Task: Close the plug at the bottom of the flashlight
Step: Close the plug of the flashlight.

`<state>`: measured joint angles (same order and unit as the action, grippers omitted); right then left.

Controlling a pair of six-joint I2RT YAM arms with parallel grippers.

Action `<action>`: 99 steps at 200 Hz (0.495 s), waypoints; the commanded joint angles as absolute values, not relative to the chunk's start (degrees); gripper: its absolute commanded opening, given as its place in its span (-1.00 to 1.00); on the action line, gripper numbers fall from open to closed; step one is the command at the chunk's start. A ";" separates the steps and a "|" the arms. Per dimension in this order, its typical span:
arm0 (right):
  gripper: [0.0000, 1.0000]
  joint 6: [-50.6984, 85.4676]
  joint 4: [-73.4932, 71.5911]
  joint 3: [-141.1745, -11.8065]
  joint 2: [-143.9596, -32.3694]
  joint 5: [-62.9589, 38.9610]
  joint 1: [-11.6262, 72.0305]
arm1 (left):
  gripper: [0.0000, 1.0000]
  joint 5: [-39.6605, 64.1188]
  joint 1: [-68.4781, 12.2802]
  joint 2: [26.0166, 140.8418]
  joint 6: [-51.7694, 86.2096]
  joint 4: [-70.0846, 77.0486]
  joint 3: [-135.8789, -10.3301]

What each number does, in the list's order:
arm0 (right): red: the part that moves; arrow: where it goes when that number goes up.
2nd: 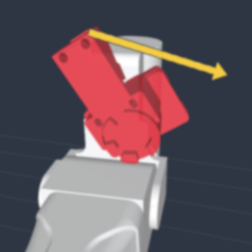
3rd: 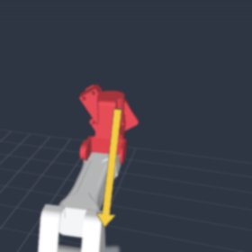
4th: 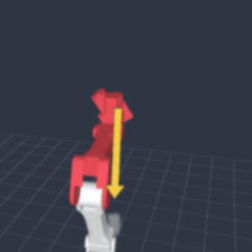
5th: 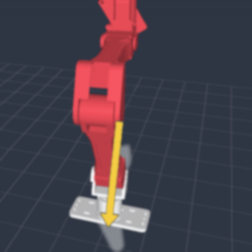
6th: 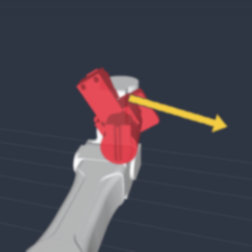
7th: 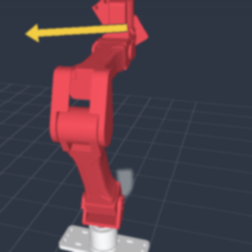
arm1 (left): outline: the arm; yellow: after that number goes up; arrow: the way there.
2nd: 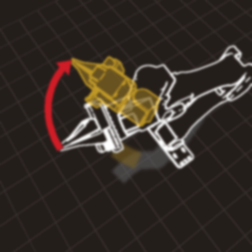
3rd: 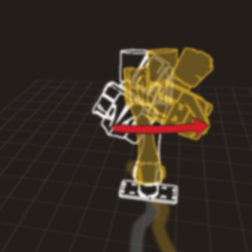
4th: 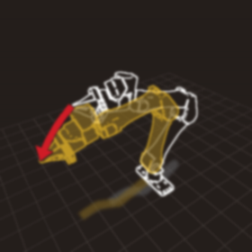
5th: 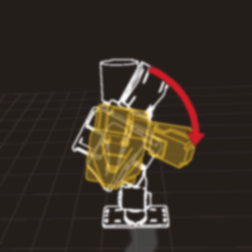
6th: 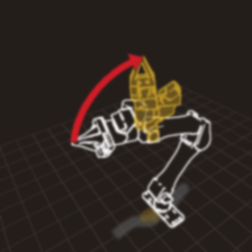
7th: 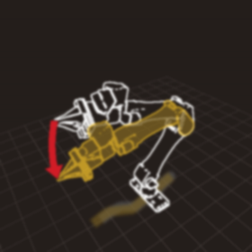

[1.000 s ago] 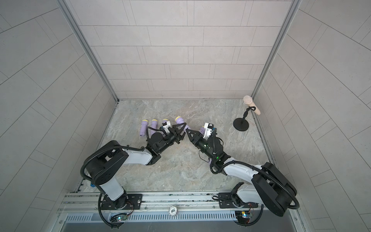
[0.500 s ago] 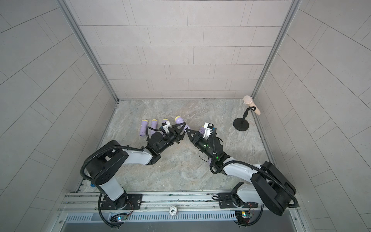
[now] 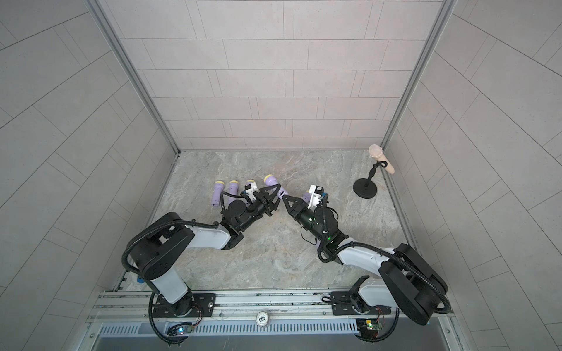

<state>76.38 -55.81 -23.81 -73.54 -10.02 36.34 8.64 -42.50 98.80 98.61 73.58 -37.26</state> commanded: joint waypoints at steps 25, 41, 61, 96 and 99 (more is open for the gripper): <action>-0.34 76.91 -58.10 -25.41 -74.89 -9.32 36.56 | -1.00 11.82 -43.74 98.34 99.48 76.11 -38.52; -0.38 76.73 -58.09 -25.74 -75.02 -9.47 36.48 | -1.00 11.73 -43.77 97.97 99.41 76.11 -38.40; -0.41 76.64 -58.00 -26.08 -75.10 -9.56 36.48 | -1.00 11.68 -43.86 97.50 99.34 76.11 -38.23; -0.47 76.62 -58.01 -26.42 -75.83 -9.56 36.53 | -1.00 11.72 -44.20 97.12 99.32 76.11 -38.17; -0.48 76.64 -58.06 -26.45 -75.92 -9.58 36.45 | -1.00 11.72 -44.22 97.12 99.32 76.11 -38.21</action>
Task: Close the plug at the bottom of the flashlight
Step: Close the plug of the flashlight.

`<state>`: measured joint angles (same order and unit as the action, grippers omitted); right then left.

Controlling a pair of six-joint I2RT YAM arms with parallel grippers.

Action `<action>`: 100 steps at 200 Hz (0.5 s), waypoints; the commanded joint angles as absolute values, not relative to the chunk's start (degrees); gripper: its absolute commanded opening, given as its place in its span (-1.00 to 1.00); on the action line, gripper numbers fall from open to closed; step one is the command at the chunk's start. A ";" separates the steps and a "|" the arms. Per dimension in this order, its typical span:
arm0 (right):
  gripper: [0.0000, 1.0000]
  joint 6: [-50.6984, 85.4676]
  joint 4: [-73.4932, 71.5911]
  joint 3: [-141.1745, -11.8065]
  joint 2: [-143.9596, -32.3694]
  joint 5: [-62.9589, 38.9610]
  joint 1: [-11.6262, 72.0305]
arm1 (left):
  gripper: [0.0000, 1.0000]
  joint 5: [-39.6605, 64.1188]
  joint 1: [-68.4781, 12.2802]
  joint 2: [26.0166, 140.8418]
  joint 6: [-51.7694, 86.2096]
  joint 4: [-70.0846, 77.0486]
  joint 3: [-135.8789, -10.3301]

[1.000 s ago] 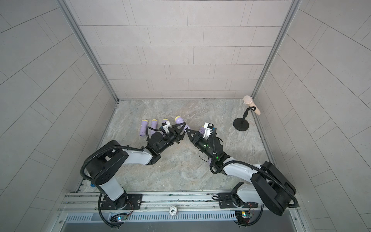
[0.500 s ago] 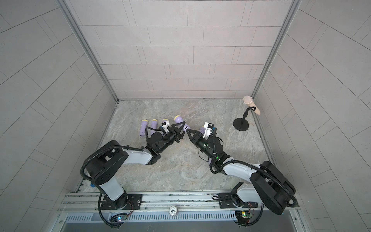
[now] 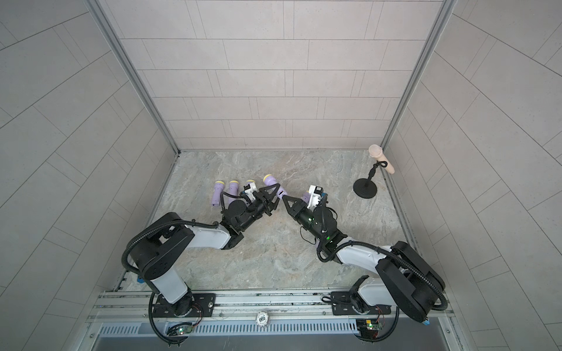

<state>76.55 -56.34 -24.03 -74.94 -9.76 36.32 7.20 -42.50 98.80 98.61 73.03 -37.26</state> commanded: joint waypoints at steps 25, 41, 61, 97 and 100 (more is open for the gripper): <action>-0.52 76.91 -58.49 -26.45 -76.34 -9.61 36.45 | -1.00 11.62 -44.30 96.69 99.34 76.11 -38.25; -0.56 76.89 -58.40 -26.54 -76.38 -9.56 36.43 | -1.00 11.64 -44.38 96.33 99.29 76.09 -38.22; -0.60 77.05 -55.86 -27.38 -76.64 -9.52 36.41 | -1.00 11.63 -44.52 95.90 99.26 76.11 -38.32; -0.62 77.76 -53.39 -27.86 -77.24 -8.83 36.39 | -1.00 11.56 -44.69 95.37 99.22 76.11 -38.32; -0.62 77.78 -53.72 -27.84 -77.33 -8.91 36.39 | -1.00 11.56 -44.65 95.36 99.15 76.05 -38.28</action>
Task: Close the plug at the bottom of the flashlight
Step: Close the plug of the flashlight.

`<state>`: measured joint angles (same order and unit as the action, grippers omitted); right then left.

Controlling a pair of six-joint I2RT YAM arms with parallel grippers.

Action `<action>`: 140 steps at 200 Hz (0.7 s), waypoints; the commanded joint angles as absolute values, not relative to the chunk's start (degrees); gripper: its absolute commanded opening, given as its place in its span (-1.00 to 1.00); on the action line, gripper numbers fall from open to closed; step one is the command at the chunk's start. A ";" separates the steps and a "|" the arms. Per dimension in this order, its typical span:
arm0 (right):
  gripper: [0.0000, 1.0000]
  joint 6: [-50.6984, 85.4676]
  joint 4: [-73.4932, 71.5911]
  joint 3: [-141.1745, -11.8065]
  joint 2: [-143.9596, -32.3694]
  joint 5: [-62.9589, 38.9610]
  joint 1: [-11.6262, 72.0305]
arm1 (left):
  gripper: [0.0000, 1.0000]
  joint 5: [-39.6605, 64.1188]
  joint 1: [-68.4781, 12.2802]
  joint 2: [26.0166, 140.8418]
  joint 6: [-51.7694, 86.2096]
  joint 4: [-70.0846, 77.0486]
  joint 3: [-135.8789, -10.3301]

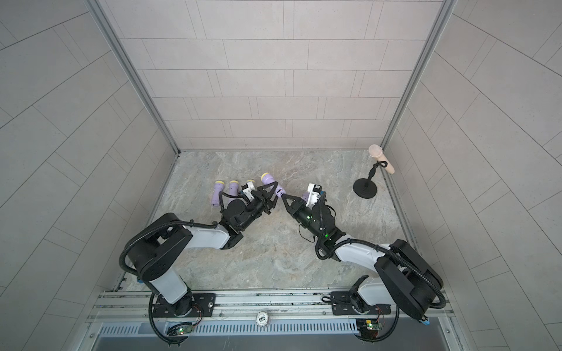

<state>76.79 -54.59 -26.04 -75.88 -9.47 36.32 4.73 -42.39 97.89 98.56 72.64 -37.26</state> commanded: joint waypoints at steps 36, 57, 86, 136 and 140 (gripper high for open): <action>-0.63 77.83 -53.19 -27.60 -77.40 -8.66 36.31 | -1.00 11.31 -44.62 94.94 99.27 76.11 -38.23; -0.63 78.01 -51.40 -27.60 -77.28 -8.42 36.22 | -1.00 11.34 -44.65 94.78 99.27 76.11 -38.67; -0.63 77.80 -48.37 -27.93 -77.15 -8.53 36.22 | -1.00 11.26 -44.65 94.46 99.40 76.11 -38.99; -0.60 76.65 -40.83 -28.53 -75.34 -7.52 36.04 | -1.00 11.20 -44.52 94.09 99.36 76.18 -39.53; -0.59 76.58 -40.27 -28.39 -75.16 -7.35 36.04 | -1.00 11.21 -44.48 94.09 99.40 76.14 -39.55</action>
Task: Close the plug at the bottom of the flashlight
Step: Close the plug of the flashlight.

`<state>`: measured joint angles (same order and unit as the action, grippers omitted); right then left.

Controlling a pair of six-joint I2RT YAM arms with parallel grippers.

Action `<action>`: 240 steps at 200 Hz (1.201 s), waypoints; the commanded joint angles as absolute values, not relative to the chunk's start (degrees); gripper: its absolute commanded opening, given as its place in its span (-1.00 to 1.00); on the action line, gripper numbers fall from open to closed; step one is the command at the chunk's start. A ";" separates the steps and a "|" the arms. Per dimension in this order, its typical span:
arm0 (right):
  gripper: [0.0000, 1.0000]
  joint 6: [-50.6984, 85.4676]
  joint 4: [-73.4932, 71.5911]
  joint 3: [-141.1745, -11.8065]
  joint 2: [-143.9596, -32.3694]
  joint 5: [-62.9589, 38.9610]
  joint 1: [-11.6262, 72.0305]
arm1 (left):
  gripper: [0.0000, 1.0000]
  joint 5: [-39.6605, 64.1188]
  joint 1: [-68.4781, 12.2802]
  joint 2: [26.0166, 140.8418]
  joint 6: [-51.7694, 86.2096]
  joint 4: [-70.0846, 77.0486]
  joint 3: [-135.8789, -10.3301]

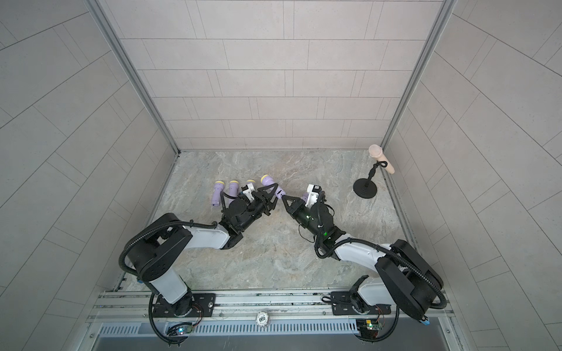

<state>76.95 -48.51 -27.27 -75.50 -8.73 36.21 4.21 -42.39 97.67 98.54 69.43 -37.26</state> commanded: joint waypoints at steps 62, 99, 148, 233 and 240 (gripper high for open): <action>-0.56 74.08 -33.02 -29.55 -72.40 -6.91 35.95 | -1.00 10.40 -43.55 93.76 99.37 76.12 -38.49; -0.50 74.68 -31.02 -28.92 -69.05 -7.47 35.96 | -1.00 10.63 -42.50 93.27 99.23 76.11 -37.63; -0.35 69.47 -16.83 -31.78 -58.50 -5.42 35.97 | -1.00 10.64 -41.32 94.92 99.85 75.94 -36.13; 0.47 55.60 11.58 -39.57 -40.34 3.63 35.78 | -1.00 14.17 -39.57 93.07 95.38 62.59 -35.24; 0.50 54.40 13.87 -40.60 -39.77 4.24 35.74 | -1.00 14.65 -39.34 92.18 94.48 59.55 -35.41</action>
